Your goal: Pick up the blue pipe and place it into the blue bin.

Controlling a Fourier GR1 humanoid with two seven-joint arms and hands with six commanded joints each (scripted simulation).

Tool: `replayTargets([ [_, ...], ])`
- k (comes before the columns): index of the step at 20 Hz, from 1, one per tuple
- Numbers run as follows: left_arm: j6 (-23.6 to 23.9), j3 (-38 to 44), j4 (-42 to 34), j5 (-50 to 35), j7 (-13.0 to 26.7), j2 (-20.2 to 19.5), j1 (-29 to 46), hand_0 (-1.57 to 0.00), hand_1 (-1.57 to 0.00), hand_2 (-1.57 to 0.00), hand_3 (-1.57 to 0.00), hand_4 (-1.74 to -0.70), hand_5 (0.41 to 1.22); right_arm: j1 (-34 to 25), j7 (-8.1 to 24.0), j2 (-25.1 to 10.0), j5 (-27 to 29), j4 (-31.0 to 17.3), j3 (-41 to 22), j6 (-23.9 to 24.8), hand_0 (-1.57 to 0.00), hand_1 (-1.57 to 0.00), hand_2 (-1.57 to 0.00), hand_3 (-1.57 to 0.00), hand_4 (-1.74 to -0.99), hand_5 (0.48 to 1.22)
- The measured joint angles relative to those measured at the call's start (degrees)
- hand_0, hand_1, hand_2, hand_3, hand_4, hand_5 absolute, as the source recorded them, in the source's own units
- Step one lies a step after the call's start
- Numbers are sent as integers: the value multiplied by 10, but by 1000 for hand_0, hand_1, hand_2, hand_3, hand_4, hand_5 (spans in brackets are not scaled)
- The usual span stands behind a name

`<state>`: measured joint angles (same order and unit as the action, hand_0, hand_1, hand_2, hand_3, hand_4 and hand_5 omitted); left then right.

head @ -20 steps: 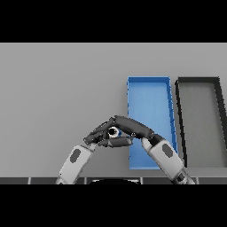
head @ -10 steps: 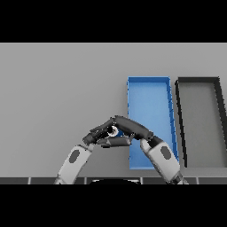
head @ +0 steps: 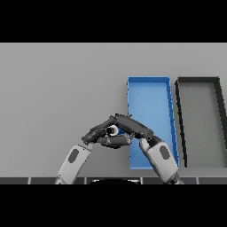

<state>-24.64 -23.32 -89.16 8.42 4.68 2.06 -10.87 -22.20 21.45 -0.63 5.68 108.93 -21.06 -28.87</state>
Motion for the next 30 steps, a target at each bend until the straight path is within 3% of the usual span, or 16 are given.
replayTargets([
  [2, 1, 3, -2, -6, 17, 4, -3, -25, -24, -23, -18, -970, 531, -9, 1, 10, 5, 3, 12, 5, -1571, -1571, -1571, -1571, -1497, 1221],
  [4, 5, -2, 5, 3, 10, 3, 5, -16, -15, -14, -11, -969, 512, -17, 21, 23, 31, 11, 23, 6, -1571, -1571, -1571, -1571, -1495, 1221],
  [5, 7, 0, 7, 4, 27, 7, -4, -13, -12, -11, -9, -968, 501, -30, 41, 28, 54, 17, 35, 10, -1571, -1571, -1571, -1571, -1495, 1221],
  [8, 9, -4, 5, 8, 20, 5, 1, -6, -5, -5, -4, -971, 485, -84, 117, 35, 126, 32, 79, 48, -1571, -1571, -1571, -1571, -1494, 1221],
  [10, 6, -1, 3, 5, 22, 2, 1, -3, -3, -3, -2, -961, 475, -130, 133, 11, 162, 18, 104, 75, -1571, -1571, -1571, -1571, -1496, 1221],
  [13, 5, -4, -8, 5, 21, -2, 8, -1, -1, -1, -1, -951, 473, -227, 127, -39, 239, -2, 142, 145, -1571, -1571, -1571, -1571, -1497, 1221],
  [15, 8, -8, -9, 11, 17, 1, 7, 0, 0, 0, 0, -947, 468, -270, 128, -60, 234, -28, 188, 175, -1571, -1571, -1571, -1571, -1498, 1221],
  [20, 6, -1, -30, 5, 14, -16, 20, 1, 1, 1, 1, -950, 472, -299, 116, -111, 175, -93, 258, 179, -1571, -1571, -1571, -1571, -1498, 1221],
  [26, 6, 4, -29, 1, 25, -16, 13, 1, 1, 1, 1, -943, 465, -211, 135, -133, 116, -114, 301, 159, -1571, -1571, -1571, -1571, -1499, 1221],
  [30, 12, 2, -24, 7, 20, -11, 15, 1, 1, 1, 1, -935, 460, -144, 135, -154, 85, -132, 285, 181, -1571, -1571, -1571, -1571, -1500, 1221],
])
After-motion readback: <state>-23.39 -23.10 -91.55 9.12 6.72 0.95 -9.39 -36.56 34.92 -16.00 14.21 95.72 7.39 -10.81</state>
